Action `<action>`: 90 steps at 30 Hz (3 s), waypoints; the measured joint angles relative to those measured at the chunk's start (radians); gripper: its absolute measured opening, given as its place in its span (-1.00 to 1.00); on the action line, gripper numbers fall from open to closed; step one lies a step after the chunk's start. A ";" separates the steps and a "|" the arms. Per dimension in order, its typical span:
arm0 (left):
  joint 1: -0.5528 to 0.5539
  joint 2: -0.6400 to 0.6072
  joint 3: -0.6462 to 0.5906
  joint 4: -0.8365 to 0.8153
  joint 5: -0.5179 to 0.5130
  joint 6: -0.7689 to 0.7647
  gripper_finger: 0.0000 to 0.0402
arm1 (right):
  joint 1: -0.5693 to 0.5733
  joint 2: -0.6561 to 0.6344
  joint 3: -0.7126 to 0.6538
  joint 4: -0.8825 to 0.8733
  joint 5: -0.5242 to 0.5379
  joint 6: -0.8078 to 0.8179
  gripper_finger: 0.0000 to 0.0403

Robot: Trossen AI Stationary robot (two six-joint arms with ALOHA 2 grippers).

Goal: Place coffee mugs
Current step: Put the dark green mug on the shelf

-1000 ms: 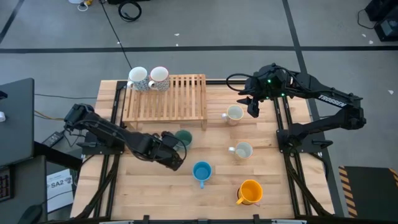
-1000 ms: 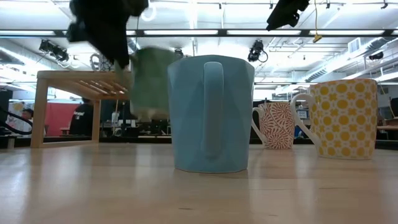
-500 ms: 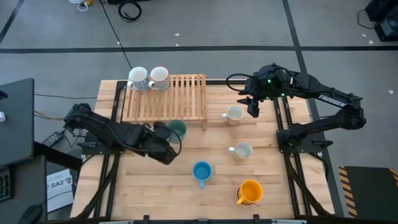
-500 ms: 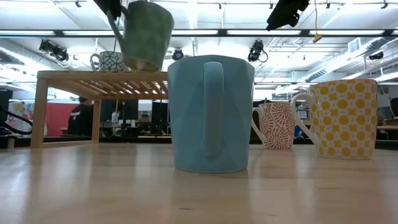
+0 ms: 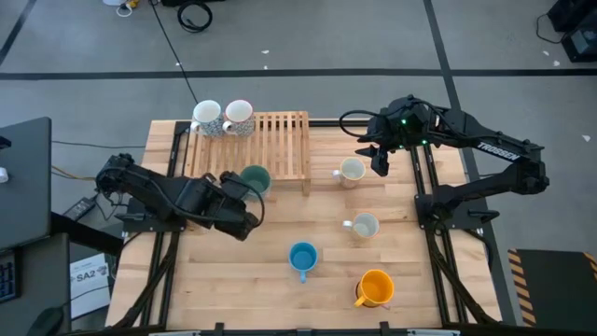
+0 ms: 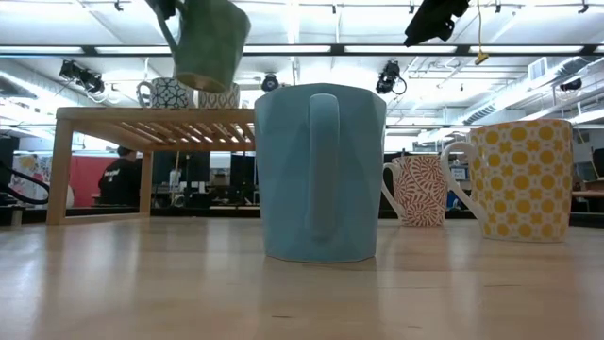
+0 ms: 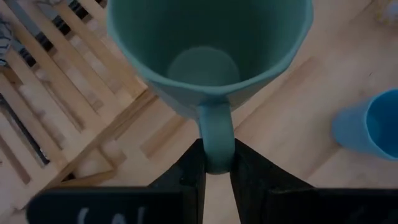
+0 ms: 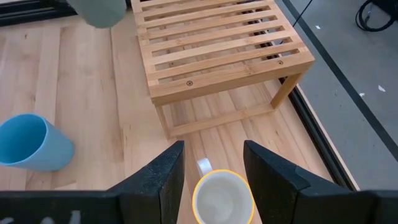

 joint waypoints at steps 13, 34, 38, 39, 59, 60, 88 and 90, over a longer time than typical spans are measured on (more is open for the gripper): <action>0.081 -0.124 0.000 -0.002 -0.043 0.103 -0.70 | 0.000 0.000 0.000 0.000 0.000 0.000 -0.16; 0.104 -0.457 -0.297 -0.002 -0.079 0.103 -0.70 | 0.000 0.000 0.000 0.000 0.000 0.000 -0.16; 0.104 -0.535 -0.364 -0.003 -0.085 0.070 -0.70 | 0.000 0.000 0.000 0.000 0.000 0.000 -0.16; 0.104 -0.550 -0.378 -0.002 -0.088 0.069 -0.70 | 0.000 0.000 0.000 0.000 0.000 0.000 -0.16; 0.105 -0.625 -0.588 0.000 -0.185 0.069 -0.70 | 0.000 0.000 0.000 0.001 0.000 0.000 -0.16; 0.108 -0.625 -0.596 0.000 -0.188 0.069 -0.70 | 0.000 0.000 0.000 0.001 0.000 0.000 -0.16; 0.167 -0.625 -0.570 -0.003 -0.120 0.089 -0.66 | 0.000 0.000 0.000 0.001 0.000 0.000 -0.16; 0.167 -0.625 -0.553 -0.003 -0.120 0.107 -0.65 | 0.000 0.000 0.000 0.001 0.000 0.000 -0.16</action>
